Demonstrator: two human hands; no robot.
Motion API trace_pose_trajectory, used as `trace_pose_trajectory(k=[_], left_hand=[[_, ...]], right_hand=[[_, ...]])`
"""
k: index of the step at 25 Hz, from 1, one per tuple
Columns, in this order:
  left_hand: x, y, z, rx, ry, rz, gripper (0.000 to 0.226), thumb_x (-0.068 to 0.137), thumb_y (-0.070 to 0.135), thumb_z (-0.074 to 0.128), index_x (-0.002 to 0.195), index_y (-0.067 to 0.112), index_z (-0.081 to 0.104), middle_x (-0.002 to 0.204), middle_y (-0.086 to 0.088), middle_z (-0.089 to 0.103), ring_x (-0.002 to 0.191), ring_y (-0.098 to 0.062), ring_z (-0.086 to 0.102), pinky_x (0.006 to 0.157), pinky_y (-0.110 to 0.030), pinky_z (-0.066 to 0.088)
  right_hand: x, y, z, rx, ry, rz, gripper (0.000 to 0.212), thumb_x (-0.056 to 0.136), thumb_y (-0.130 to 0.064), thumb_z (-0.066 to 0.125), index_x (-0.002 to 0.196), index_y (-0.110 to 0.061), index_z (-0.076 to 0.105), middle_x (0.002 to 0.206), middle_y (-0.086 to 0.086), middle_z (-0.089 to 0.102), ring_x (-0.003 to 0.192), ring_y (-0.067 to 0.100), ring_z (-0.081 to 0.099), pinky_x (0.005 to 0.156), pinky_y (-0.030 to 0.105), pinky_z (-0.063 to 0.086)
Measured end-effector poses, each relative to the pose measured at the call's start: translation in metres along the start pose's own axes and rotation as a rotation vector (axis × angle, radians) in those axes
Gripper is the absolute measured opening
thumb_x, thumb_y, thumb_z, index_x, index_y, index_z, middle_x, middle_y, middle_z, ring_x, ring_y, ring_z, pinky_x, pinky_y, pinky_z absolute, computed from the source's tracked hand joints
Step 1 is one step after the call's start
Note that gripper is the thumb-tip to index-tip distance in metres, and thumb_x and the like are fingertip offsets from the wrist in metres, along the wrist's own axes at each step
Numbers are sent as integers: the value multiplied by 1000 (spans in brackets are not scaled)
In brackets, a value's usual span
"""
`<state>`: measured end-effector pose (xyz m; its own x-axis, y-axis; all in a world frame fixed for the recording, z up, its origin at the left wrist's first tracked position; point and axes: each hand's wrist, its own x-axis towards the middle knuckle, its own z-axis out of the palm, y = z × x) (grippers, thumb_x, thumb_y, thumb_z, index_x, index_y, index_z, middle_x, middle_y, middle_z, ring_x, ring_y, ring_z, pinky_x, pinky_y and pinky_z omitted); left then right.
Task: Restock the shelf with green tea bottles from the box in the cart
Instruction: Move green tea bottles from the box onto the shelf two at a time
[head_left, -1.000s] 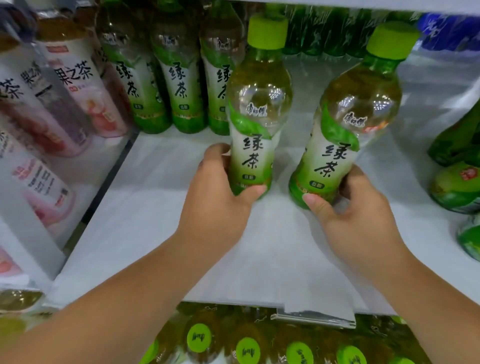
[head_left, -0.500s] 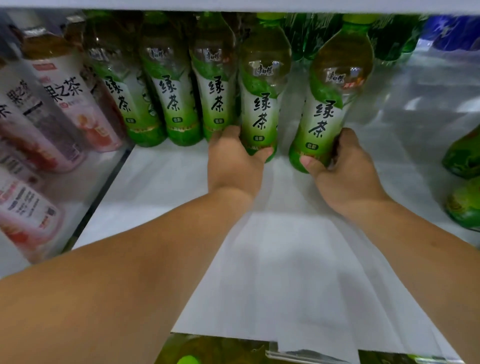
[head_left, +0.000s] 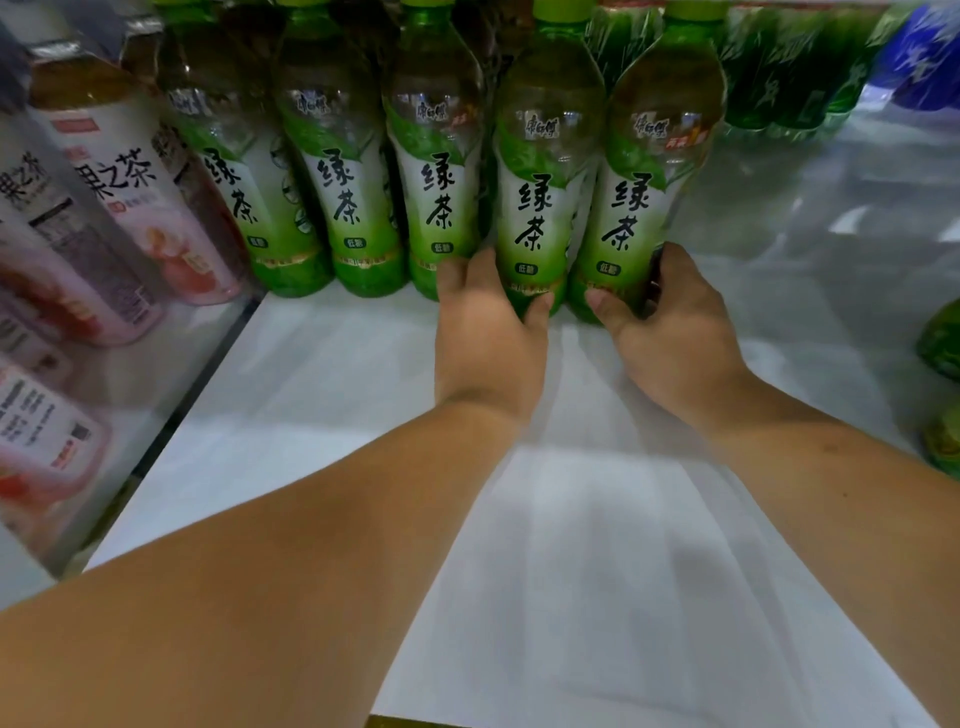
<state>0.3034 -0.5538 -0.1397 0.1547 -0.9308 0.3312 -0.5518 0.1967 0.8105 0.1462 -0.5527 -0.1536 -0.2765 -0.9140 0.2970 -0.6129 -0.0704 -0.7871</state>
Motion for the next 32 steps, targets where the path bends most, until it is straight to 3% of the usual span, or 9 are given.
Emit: trace_pose_trajectory(k=[4, 8, 10, 12, 15, 19, 22, 25, 32], left_hand=[[12, 2, 4, -11, 43, -97, 48, 79, 24, 84, 120, 8, 63, 127, -11, 53, 108, -24, 56, 93, -24, 44], [17, 1, 9, -53, 51, -167, 45, 79, 28, 85, 113, 8, 63, 119, -11, 58, 103, -28, 60, 91, -34, 50], [15, -4, 11, -79, 44, -168, 36, 79, 30, 84, 103, 12, 64, 101, -8, 63, 92, -26, 61, 76, -32, 50], [14, -9, 12, -52, 36, -144, 27, 80, 31, 82, 89, 15, 62, 86, -4, 60, 77, -21, 57, 61, -24, 40], [14, -12, 12, -36, 53, -137, 25, 81, 30, 80, 82, 18, 59, 78, -2, 58, 65, -13, 51, 49, -10, 32], [11, -11, 13, -65, 87, -136, 26, 80, 29, 82, 77, 20, 59, 66, 7, 53, 58, -4, 49, 47, -9, 31], [11, -9, 13, -68, 101, -153, 28, 79, 31, 83, 80, 20, 57, 68, 7, 55, 61, -11, 54, 55, -23, 41], [9, -5, 12, -79, 103, -165, 33, 78, 34, 84, 85, 28, 53, 72, 6, 58, 70, -19, 60, 64, -27, 48], [10, -6, 11, -119, 85, -170, 30, 79, 31, 83, 84, 27, 54, 68, 9, 55, 65, -12, 55, 61, -24, 41]], right_hand=[[2, 1, 1, 57, -15, 26, 42, 88, -39, 74, 124, -29, 56, 99, -23, 65, 93, 0, 64, 78, 9, 48], [-1, 0, 3, 39, -23, 1, 44, 92, -41, 67, 132, -31, 52, 115, -17, 67, 108, 7, 63, 92, 27, 50], [-1, 0, 3, -4, -34, 35, 49, 93, -46, 64, 135, -28, 47, 118, -11, 66, 111, 16, 63, 90, 31, 49], [0, 1, 2, -17, -57, 65, 51, 94, -48, 62, 135, -26, 44, 116, -8, 64, 109, 22, 63, 89, 35, 50], [1, 1, 2, -22, -85, 59, 49, 96, -48, 60, 138, -28, 44, 124, -5, 67, 113, 24, 63, 95, 41, 51], [2, -1, 1, -31, -96, 54, 47, 97, -47, 57, 139, -29, 46, 127, -4, 67, 116, 24, 62, 98, 45, 50], [2, -3, 2, -74, -104, 49, 46, 98, -48, 54, 139, -29, 45, 126, -3, 66, 115, 25, 61, 97, 44, 50], [3, -4, 2, -108, -106, 59, 49, 98, -47, 53, 141, -26, 43, 126, 2, 65, 116, 29, 59, 97, 46, 49], [3, -8, -1, -84, -134, 100, 48, 99, -44, 54, 142, -25, 42, 129, 2, 64, 118, 29, 58, 99, 45, 48]])
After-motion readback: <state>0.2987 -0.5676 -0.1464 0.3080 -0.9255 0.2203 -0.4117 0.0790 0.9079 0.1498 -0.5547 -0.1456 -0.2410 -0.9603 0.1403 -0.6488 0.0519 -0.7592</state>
